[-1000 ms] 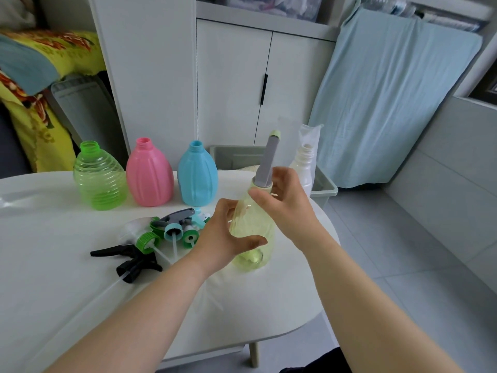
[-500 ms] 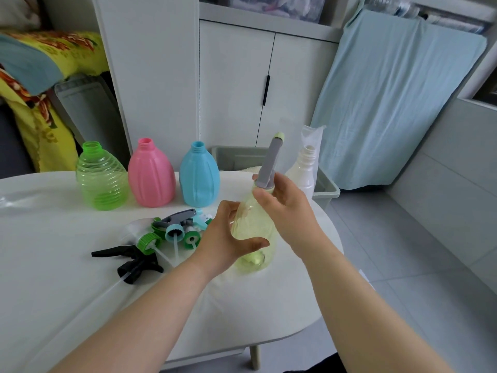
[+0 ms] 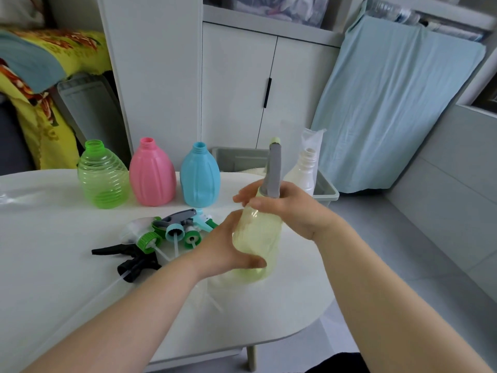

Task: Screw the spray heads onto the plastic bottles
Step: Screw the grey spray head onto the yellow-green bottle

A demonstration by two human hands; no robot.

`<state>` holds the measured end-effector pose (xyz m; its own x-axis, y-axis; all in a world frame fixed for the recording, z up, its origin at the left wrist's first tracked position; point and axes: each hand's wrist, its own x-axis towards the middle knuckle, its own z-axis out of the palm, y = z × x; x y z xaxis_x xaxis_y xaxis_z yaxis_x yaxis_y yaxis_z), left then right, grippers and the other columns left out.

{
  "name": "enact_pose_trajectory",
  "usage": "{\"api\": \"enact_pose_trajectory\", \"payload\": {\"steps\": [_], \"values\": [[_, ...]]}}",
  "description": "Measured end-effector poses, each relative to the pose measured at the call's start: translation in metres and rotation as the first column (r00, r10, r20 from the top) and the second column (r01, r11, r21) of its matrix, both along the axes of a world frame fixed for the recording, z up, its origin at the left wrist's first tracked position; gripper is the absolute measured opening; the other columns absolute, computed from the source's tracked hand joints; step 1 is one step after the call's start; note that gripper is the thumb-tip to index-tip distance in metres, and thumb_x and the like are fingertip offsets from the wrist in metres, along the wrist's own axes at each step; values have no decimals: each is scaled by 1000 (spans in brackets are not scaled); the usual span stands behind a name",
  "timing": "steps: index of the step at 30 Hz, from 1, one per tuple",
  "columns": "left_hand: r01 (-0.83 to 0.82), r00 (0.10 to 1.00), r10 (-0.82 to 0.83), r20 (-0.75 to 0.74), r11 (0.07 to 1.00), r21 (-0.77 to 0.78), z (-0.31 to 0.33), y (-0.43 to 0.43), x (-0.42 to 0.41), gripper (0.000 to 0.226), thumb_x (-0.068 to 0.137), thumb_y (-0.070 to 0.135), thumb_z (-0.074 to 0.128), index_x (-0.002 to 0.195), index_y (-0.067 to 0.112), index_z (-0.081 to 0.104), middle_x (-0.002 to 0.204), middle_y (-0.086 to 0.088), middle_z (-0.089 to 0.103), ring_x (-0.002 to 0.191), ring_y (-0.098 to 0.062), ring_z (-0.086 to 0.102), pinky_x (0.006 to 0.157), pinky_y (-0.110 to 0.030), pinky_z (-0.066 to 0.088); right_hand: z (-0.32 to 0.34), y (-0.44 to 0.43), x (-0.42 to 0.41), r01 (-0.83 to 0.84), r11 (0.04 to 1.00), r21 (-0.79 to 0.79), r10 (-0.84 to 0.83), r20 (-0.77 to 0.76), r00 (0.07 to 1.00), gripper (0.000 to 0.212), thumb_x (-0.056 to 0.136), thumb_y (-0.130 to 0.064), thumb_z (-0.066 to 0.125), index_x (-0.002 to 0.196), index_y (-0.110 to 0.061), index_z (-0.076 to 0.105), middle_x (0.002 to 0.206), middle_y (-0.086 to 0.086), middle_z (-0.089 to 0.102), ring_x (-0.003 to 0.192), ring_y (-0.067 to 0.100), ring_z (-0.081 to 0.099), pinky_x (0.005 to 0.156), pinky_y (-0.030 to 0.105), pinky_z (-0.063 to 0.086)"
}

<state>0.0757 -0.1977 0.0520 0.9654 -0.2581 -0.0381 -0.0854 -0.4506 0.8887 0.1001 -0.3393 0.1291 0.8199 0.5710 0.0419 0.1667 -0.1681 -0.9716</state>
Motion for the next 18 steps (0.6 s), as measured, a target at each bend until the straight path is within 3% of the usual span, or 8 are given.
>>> {"api": "enact_pose_trajectory", "payload": {"steps": [2, 4, 8, 12, 15, 18], "values": [[51, 999, -50, -20, 998, 40, 0, 1, 0, 85, 55, 35, 77, 124, 36, 27, 115, 19, 42, 109, -6, 38, 81, -18, 32, 3, 0, 3, -99, 994, -54, 97, -28, 995, 18, 68, -19, 63, 83, -29, 64, 83, -13, 69, 84, 0, 63, 83, 17, 50], [3, 1000, -3, -10, 1000, 22, -2, -2, 0, 79, 56, 34, 77, 121, 35, 31, 117, 16, 45, 110, -6, 41, 83, -20, 32, 1, 3, 5, -46, 997, -69, 46, -8, 999, 10, 69, -17, 64, 77, -23, 64, 74, -13, 70, 79, 0, 63, 81, 20, 51], [-135, 989, 136, 61, 991, -14, -8, -10, -1, 70, 56, 33, 77, 113, 31, 37, 105, 20, 47, 100, -5, 42, 79, -20, 32, -10, 13, 0, 173, 985, 25, -175, 87, 981, 10, 73, -15, 61, 70, -11, 52, 63, -16, 70, 69, 0, 61, 66, 12, 48], [-185, 977, 189, 99, 982, -46, -10, -14, -5, 60, 57, 30, 76, 99, 35, 33, 88, 31, 40, 93, -5, 42, 78, -21, 32, -19, 27, -11, 458, 878, 139, -475, 132, 870, 17, 77, -10, 58, 65, -9, 47, 54, -20, 67, 50, -5, 53, 46, 4, 40], [-193, 974, 198, 115, 980, -54, -11, -15, -7, 60, 57, 30, 75, 101, 34, 35, 89, 26, 43, 94, -7, 44, 79, -23, 34, -20, 36, -16, 600, 787, 142, -616, 135, 776, 23, 75, -18, 60, 57, -19, 45, 68, -1, 71, 47, 1, 50, 50, 19, 44], [-180, 977, 186, 103, 981, -67, -11, -15, -8, 66, 56, 31, 75, 111, 27, 40, 103, 14, 52, 100, -11, 48, 85, -28, 41, -20, 42, -18, 693, 710, 126, -704, 144, 695, 26, 73, -21, 60, 54, -24, 43, 90, 24, 67, 68, 28, 53, 75, 43, 50]]}}
